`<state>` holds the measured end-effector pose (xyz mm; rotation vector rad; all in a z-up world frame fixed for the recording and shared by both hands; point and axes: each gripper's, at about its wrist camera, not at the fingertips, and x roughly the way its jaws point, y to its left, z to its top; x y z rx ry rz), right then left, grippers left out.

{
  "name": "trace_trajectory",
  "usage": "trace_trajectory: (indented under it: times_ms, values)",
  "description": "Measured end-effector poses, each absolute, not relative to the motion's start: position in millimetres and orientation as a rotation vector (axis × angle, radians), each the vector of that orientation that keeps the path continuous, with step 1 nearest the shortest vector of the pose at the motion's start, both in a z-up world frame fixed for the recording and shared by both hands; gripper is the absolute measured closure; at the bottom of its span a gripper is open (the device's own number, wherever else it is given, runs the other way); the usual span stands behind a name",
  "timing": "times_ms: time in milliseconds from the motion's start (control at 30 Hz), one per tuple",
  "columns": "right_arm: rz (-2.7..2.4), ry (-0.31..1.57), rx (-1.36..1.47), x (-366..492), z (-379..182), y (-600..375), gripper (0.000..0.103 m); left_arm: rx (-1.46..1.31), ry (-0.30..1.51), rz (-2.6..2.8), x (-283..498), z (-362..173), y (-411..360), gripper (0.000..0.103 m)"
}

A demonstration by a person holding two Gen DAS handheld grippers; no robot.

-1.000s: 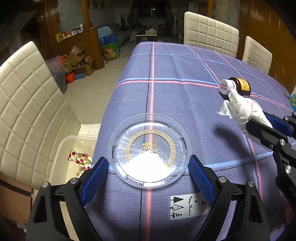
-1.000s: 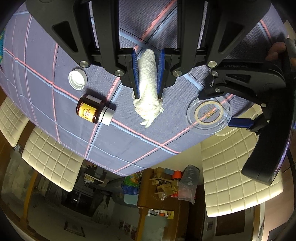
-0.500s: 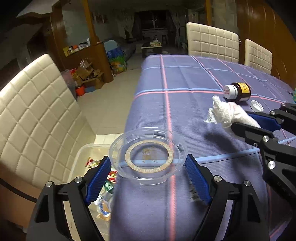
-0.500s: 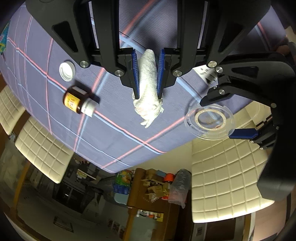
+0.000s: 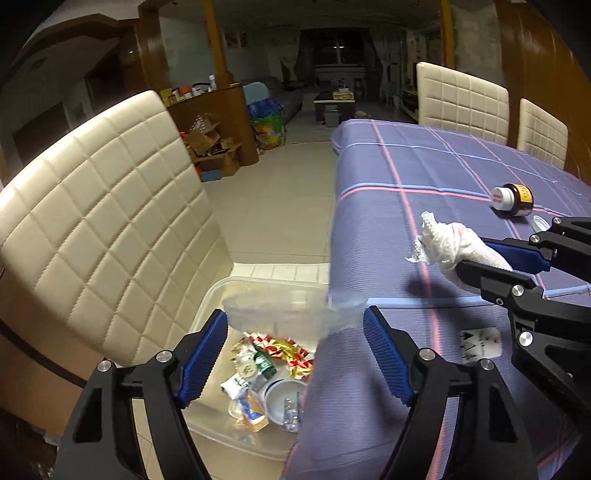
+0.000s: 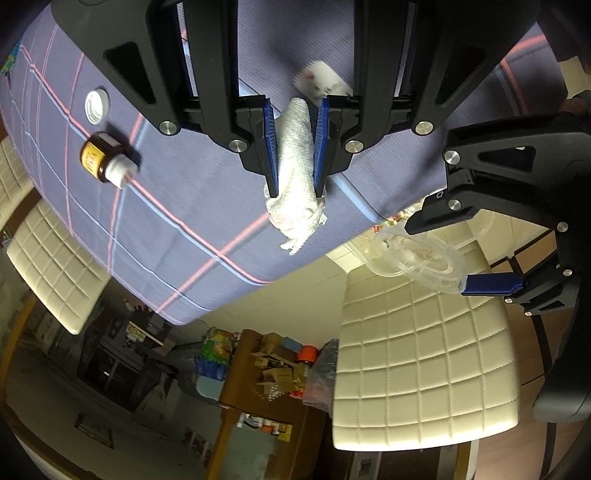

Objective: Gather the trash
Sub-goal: 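Open the left tool to drop the clear lid into the bin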

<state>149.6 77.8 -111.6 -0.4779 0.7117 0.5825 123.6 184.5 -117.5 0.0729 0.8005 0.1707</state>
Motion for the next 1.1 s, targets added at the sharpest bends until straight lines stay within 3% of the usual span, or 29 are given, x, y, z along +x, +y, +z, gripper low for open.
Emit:
trace_trajectory:
  times_ms: [33, 100, 133, 800, 833, 900, 933, 1100]
  values:
    - [0.588, 0.712, -0.482, 149, -112, 82, 0.084, 0.070, 0.801, 0.176, 123, -118, 188, 0.032]
    - [0.595, 0.710, -0.487, 148, -112, 89, 0.084, 0.066, 0.815, 0.185, 122, -120, 193, 0.067]
    - [0.598, 0.711, -0.488, 147, -113, 92, 0.084, 0.049, 0.841, 0.189, 124, -123, 198, 0.068]
    - [0.630, 0.731, -0.520, 145, -121, 121, 0.084, -0.010, 0.852, 0.251, 110, -134, 233, 0.066]
    - [0.635, 0.730, -0.523, 144, -121, 124, 0.084, -0.009, 0.851, 0.259, 109, -133, 235, 0.065]
    - [0.648, 0.730, -0.525, 142, -120, 131, 0.084, -0.011, 0.841, 0.288, 104, -132, 240, 0.048]
    - [0.654, 0.729, -0.524, 142, -119, 134, 0.084, -0.013, 0.834, 0.297, 102, -131, 242, 0.044]
    - [0.689, 0.725, -0.521, 138, -116, 154, 0.082, -0.001, 0.816, 0.358, 89, -129, 259, 0.040]
